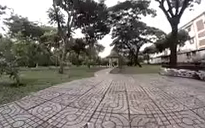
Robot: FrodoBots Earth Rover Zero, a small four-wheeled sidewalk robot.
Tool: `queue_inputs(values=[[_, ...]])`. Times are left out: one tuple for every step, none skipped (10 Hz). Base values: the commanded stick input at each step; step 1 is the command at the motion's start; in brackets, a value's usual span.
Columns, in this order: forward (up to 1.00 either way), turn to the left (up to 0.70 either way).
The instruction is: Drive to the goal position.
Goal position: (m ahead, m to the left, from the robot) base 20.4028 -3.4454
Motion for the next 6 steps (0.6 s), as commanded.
queue_inputs(values=[[0.70,0.00],[0.70,0.00],[0.70,0.00],[0.70,0.00],[0.70,-0.27],[0.70,-0.23]])
